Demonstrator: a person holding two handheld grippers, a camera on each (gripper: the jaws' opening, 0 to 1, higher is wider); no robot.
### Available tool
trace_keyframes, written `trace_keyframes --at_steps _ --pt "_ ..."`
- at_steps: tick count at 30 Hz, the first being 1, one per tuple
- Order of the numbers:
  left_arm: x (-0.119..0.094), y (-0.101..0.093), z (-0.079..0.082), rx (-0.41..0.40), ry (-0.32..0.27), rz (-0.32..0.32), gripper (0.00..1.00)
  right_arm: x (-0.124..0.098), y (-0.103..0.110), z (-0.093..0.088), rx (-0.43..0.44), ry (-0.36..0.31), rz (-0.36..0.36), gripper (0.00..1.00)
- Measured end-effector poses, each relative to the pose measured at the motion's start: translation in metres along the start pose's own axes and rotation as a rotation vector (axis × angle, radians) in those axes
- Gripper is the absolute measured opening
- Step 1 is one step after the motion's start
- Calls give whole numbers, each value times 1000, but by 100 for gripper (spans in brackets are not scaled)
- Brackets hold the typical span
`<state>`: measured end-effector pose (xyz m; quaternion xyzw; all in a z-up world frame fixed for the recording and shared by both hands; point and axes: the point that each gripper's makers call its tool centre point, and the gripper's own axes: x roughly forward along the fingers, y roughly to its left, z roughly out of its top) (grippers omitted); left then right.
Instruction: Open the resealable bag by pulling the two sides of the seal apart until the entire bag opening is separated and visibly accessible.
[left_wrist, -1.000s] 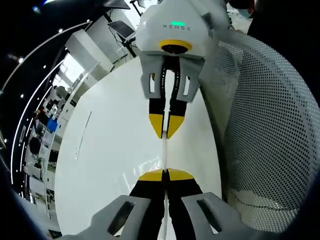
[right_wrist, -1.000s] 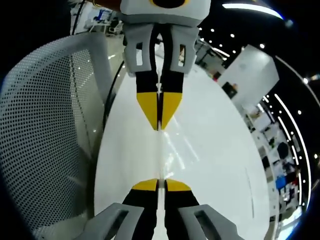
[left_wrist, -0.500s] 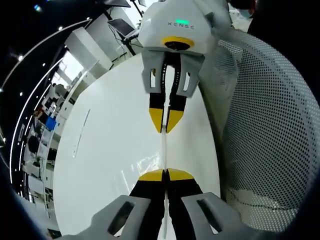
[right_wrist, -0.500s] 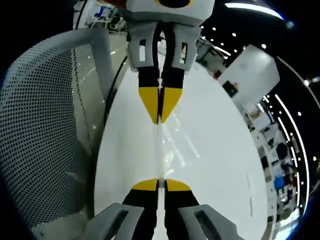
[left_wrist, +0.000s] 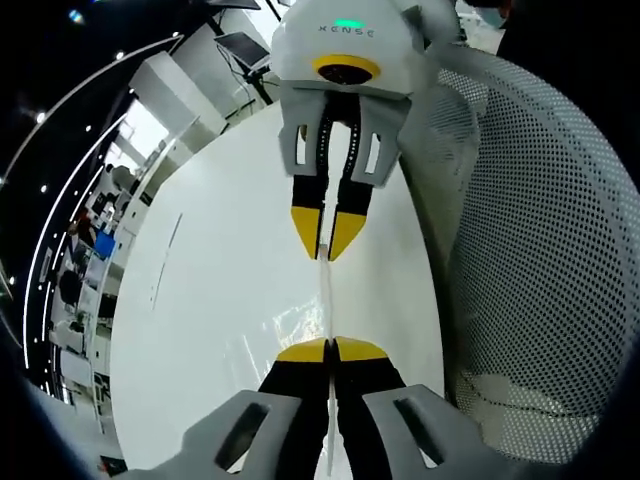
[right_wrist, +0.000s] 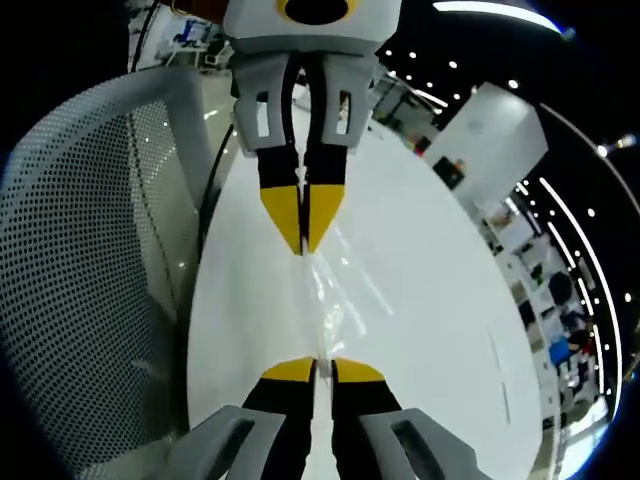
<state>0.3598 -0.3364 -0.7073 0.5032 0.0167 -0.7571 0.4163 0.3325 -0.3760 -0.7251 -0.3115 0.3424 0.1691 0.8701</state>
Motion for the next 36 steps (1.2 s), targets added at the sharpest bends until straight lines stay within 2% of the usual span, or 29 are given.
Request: trace_keyframes --at_steps 9,12,16,25,36 --pt "3 -3 -1 -6 9 6 0 -6 6 16 18 -42 3 2" --pt "3 -2 -1 -4 10 8 0 -3 10 14 -41 -8 6 1" --pt "2 1 2 15 9 12 0 0 12 15 -34 -16 14 1" --pt "4 2 2 39 17 9 0 -1 -1 18 -19 -22 -35 1" --pt "6 5 6 40 14 17 0 4 8 17 -45 -4 2 0"
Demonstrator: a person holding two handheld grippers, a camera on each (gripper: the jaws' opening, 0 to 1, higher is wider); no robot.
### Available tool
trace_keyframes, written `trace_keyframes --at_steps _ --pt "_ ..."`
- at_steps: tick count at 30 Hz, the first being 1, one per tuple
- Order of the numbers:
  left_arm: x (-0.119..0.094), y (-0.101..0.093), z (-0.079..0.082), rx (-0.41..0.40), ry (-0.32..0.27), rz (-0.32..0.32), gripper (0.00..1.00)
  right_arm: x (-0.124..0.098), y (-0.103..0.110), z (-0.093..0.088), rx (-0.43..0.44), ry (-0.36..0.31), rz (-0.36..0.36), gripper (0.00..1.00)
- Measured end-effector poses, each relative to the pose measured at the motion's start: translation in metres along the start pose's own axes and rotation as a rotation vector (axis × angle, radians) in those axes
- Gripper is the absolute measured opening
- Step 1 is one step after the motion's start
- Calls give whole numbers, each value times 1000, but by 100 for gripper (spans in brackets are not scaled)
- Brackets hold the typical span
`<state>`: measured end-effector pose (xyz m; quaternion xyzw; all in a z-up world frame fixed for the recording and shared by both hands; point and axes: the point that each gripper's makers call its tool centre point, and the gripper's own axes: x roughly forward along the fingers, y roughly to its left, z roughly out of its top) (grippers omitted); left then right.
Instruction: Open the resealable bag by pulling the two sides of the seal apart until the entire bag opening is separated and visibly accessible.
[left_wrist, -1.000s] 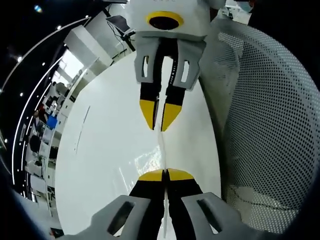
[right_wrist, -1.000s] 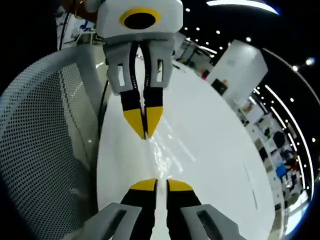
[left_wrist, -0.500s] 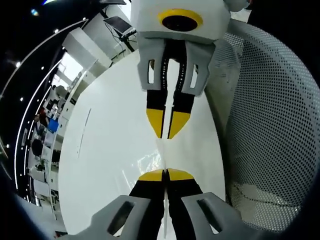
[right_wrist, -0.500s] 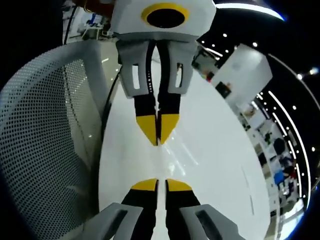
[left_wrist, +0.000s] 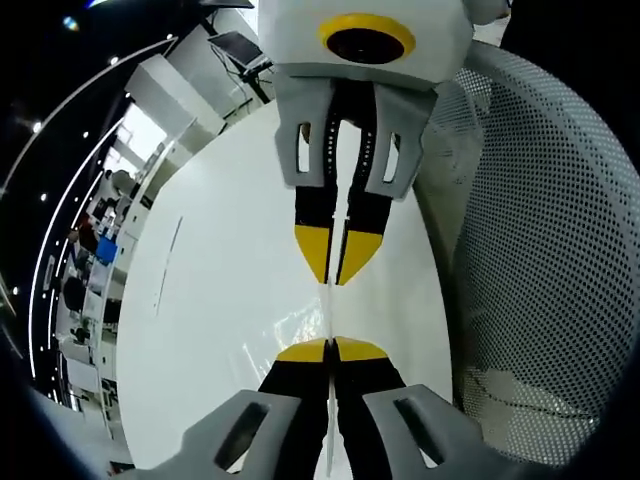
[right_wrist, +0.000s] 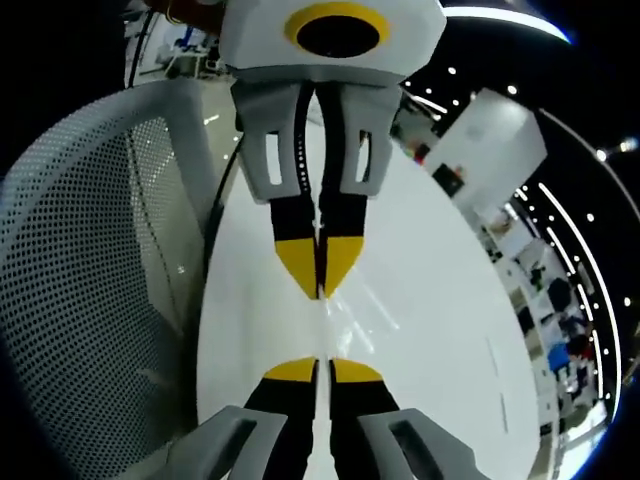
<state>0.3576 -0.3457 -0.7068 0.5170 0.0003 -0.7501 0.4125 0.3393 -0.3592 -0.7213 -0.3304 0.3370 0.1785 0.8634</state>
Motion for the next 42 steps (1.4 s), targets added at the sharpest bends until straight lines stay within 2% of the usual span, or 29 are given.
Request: trace_keyframes --at_steps 7,19,24,33,38,39,42 --pt "1 -4 4 31 -4 -17 0 6 1 4 -5 -5 13 2" --pt "-3 1 3 21 -19 -4 0 10 4 15 -17 -34 15 0" --pt "-3 1 4 25 -22 4 0 10 -2 11 -1 -22 1 0" --pt "-1 -1 6 29 -25 -4 0 10 1 2 6 14 18 0" --pt "0 -4 0 37 -6 -20 0 8 4 4 -29 25 11 0" --pt "0 -3 -1 25 -3 -16 0 7 4 6 -34 27 7 0" --pt "-3 -6 2 -87 -37 -43 5 7 5 5 -43 40 7 0"
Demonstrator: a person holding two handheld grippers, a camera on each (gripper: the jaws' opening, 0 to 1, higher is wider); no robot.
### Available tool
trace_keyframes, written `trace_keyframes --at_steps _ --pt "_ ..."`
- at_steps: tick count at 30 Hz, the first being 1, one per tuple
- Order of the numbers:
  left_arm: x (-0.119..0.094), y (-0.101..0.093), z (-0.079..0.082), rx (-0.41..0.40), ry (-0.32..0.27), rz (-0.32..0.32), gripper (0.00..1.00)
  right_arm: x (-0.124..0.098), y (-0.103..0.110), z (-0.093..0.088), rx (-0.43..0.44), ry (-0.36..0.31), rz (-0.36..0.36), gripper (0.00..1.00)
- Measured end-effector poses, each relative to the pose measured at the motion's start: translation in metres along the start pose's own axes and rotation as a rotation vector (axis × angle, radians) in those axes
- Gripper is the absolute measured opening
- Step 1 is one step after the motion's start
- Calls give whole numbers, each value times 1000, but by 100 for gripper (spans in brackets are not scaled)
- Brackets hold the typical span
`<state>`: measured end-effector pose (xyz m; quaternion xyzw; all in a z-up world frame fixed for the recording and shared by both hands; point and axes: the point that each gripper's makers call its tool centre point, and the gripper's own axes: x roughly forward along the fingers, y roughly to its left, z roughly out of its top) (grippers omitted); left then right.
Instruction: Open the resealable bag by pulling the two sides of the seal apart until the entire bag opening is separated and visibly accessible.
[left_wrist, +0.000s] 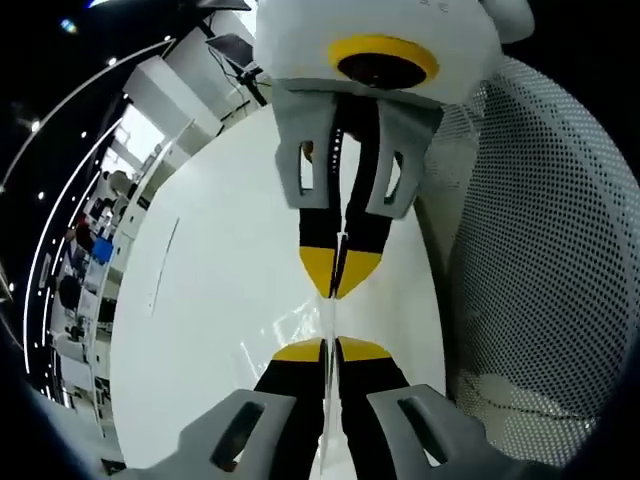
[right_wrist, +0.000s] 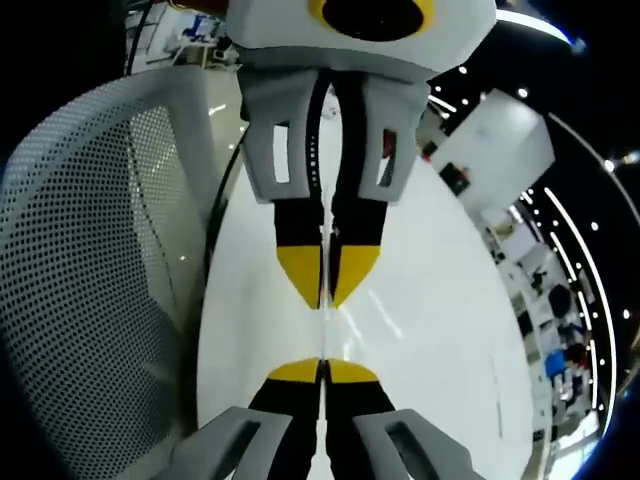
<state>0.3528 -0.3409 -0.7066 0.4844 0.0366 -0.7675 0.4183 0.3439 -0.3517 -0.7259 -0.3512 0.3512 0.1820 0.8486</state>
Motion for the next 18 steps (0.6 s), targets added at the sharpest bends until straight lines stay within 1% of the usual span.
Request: trace_keyframes --at_steps 1,3,5,8,11,12,13,14,18 --pt "-1 1 0 -16 -7 1 7 0 0 0 -2 0 -1 0" --pt "-4 3 -1 -23 -6 13 11 -1 0 1 -8 1 -3 0" --pt "-7 3 0 -58 -19 19 12 -1 0 2 -17 0 -6 0" --pt "-11 3 3 -82 -33 23 13 -1 0 4 -50 3 -10 0" --pt "-16 5 5 -82 -35 40 13 0 1 6 -76 4 -10 0" --pt "-17 7 5 -74 -26 52 12 0 1 6 -84 3 -9 0" --pt "-21 16 4 -35 5 98 11 0 2 7 -96 2 -9 0" --pt "-22 17 7 -29 2 107 11 0 2 8 -104 4 -10 0" --pt "-23 20 13 -58 -14 96 11 1 5 9 -129 7 0 0"
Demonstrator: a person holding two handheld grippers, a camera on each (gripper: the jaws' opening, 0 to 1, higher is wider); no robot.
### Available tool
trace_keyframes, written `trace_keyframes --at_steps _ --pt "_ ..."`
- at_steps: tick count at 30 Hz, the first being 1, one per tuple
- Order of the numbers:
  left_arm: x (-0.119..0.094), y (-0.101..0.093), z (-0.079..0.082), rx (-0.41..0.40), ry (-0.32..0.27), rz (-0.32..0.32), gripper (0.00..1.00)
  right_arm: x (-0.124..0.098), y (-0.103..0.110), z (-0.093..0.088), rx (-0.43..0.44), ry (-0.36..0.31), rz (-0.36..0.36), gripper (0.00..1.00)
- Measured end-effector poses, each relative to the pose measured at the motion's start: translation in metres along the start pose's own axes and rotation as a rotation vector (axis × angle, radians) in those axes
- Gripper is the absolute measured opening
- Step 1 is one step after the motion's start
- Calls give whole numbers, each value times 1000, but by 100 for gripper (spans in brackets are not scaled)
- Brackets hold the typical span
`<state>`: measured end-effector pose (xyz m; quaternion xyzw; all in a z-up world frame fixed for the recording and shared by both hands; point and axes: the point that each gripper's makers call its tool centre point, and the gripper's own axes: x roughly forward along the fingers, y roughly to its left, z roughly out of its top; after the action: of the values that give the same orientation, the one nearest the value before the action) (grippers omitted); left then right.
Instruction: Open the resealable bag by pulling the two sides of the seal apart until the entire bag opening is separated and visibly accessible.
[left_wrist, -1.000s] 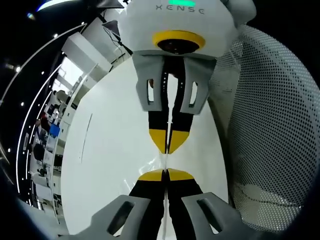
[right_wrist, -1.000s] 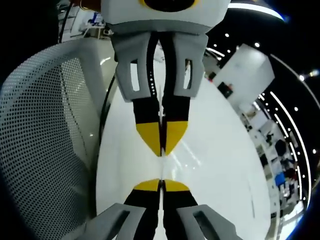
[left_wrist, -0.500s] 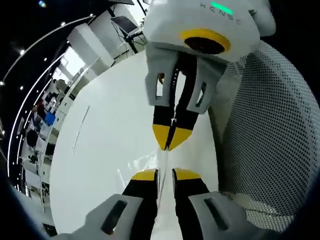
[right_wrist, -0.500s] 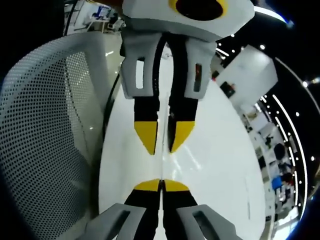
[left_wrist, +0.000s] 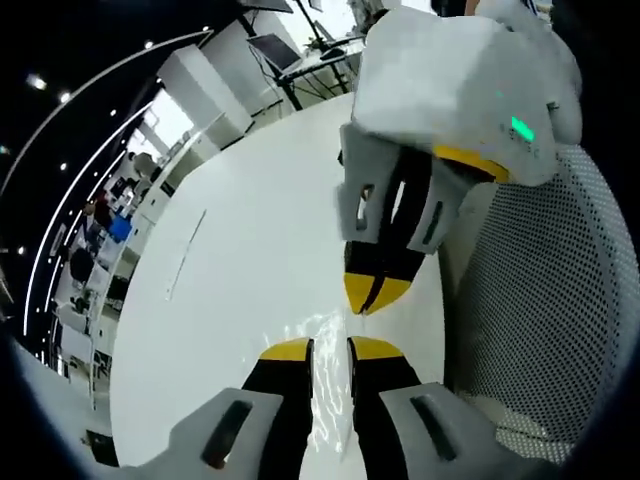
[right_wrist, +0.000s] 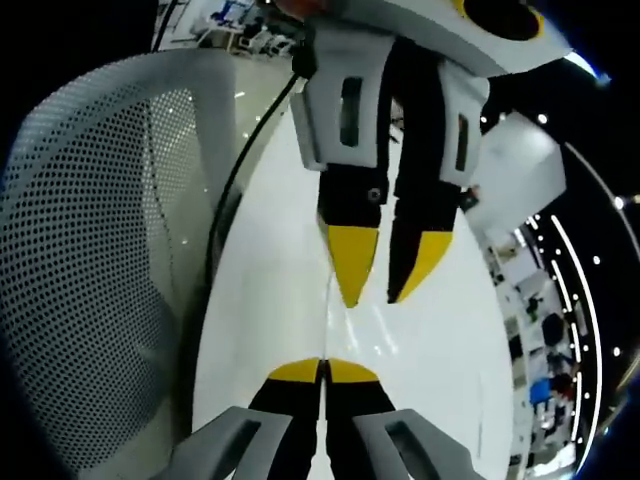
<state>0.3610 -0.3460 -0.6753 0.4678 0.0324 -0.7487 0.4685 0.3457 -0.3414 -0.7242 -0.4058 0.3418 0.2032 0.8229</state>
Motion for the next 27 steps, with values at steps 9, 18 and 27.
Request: trace_keyframes --at_steps 9,18,27 --pt "9 -5 -3 9 26 -34 11 -2 -1 4 -44 0 -11 0" --pt "12 -12 -16 24 93 -60 9 -5 -1 12 -84 -14 -16 0" --pt "15 -14 -28 -16 134 -86 8 -6 -2 18 -111 -30 -19 0"
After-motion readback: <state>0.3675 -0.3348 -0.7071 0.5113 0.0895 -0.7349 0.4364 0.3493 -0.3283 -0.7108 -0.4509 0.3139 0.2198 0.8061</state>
